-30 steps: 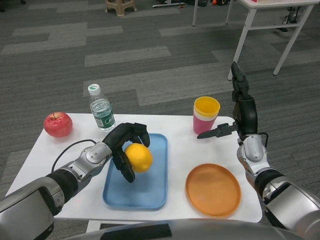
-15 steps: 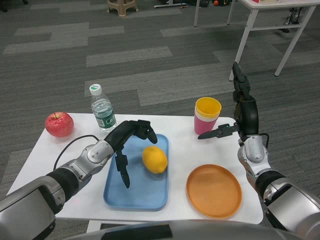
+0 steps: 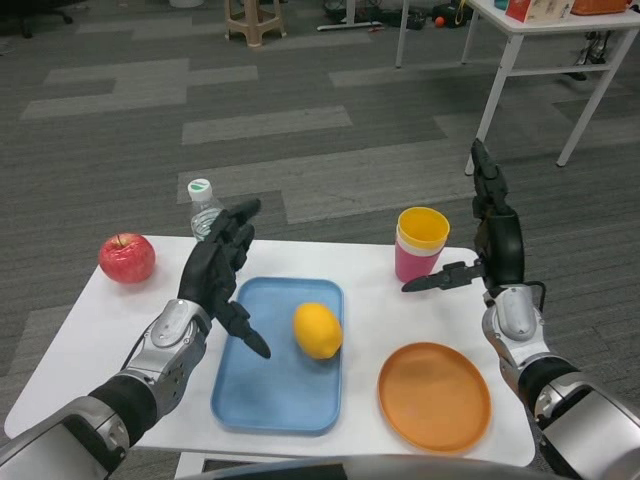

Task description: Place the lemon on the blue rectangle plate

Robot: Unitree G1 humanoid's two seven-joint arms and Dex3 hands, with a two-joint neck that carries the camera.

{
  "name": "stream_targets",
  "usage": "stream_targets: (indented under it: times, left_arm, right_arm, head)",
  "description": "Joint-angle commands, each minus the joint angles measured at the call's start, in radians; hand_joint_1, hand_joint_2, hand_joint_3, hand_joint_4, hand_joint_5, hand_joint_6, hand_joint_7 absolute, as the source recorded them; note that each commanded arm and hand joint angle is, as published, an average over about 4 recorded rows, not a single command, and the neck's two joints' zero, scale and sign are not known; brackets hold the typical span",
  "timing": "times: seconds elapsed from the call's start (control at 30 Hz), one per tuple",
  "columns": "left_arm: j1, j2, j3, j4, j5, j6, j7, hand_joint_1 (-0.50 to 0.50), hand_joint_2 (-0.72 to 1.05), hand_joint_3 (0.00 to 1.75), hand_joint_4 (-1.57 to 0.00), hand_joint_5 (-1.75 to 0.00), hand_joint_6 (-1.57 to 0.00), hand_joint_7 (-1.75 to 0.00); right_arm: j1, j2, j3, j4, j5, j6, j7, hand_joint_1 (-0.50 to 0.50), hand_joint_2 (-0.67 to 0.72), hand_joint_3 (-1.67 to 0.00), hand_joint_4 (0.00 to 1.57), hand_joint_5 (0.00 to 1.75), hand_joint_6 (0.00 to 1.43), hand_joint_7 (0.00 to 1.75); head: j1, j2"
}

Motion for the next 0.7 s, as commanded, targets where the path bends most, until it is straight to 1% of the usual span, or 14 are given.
stream_targets:
  times: [0.03,0.1,0.17,0.27,0.43,0.47,0.5,0.6,0.63,0.7]
  left_arm:
    - [0.021,0.020,-0.035,-0.064,-0.237,-0.006,-0.037,-0.50,-0.72,0.09,0.00,0.00,-0.01,-0.14]
    - [0.024,0.029,-0.060,-0.114,-0.360,-0.004,-0.059,-0.49,-0.72,0.09,0.00,0.00,0.00,-0.14]
    - [0.028,0.034,-0.058,-0.154,-0.416,-0.004,-0.066,-0.48,-0.72,0.09,0.00,0.00,0.00,-0.14]
    - [0.035,0.042,-0.028,-0.197,-0.442,-0.004,-0.074,-0.48,-0.72,0.09,0.00,0.00,0.00,-0.14]
    - [0.058,0.044,0.051,-0.222,-0.429,-0.006,-0.097,-0.48,-0.72,0.09,0.00,0.00,0.00,-0.14]
    - [0.064,0.044,0.075,-0.224,-0.408,-0.006,-0.104,-0.48,-0.72,0.09,0.00,0.00,0.00,-0.14]
    - [0.074,0.044,0.130,-0.226,-0.350,-0.004,-0.115,-0.48,-0.72,0.09,0.00,0.00,0.00,-0.14]
    - [0.114,0.045,0.352,-0.243,-0.083,0.032,-0.136,-0.48,-0.72,0.09,0.00,0.00,0.00,-0.14]
    - [0.124,0.047,0.399,-0.253,-0.026,0.048,-0.137,-0.48,-0.72,0.09,0.00,0.00,0.00,-0.14]
    - [0.145,0.054,0.474,-0.283,0.040,0.075,-0.137,-0.48,-0.72,0.09,0.00,0.00,0.00,-0.14]
  right_arm:
    - [-0.003,-0.006,-0.006,0.005,0.007,0.001,-0.004,-0.25,0.09,0.00,0.00,0.00,0.00,0.00]
    - [-0.006,-0.006,-0.005,0.008,0.007,0.001,-0.004,-0.26,0.09,0.00,0.00,0.00,0.00,0.00]
    - [-0.008,-0.007,-0.004,0.010,0.007,0.001,-0.004,-0.28,0.09,0.00,0.00,0.00,0.00,0.00]
    - [-0.010,-0.006,-0.006,0.012,0.007,0.001,-0.004,-0.27,0.09,0.00,0.00,0.00,0.00,0.00]
    - [-0.011,-0.007,-0.008,0.012,0.007,0.001,-0.004,-0.26,0.09,0.00,0.00,0.00,0.00,0.00]
    - [-0.011,-0.007,-0.008,0.012,0.007,0.001,-0.004,-0.25,0.09,0.00,0.00,0.00,0.00,0.00]
    - [-0.011,-0.009,-0.009,0.012,0.007,0.001,-0.004,-0.26,0.09,0.00,0.00,0.00,0.00,0.00]
    - [-0.011,-0.015,-0.013,0.010,0.007,0.001,-0.004,-0.26,0.09,0.00,0.00,0.00,0.00,0.00]
    - [-0.011,-0.017,-0.014,0.010,0.007,0.001,-0.004,-0.25,0.09,0.00,0.00,0.00,0.00,0.00]
    - [-0.011,-0.021,-0.016,0.009,0.007,0.001,-0.004,-0.25,0.09,0.00,0.00,0.00,0.00,0.00]
  head:
    - [0.010,0.004]
    - [0.016,0.006]
    - [0.020,0.011]
    - [0.020,0.029]
    - [0.008,0.034]
    - [0.007,0.035]
    - [0.005,0.037]
    - [-0.001,0.040]
    - [-0.002,0.040]
    - [-0.003,0.041]
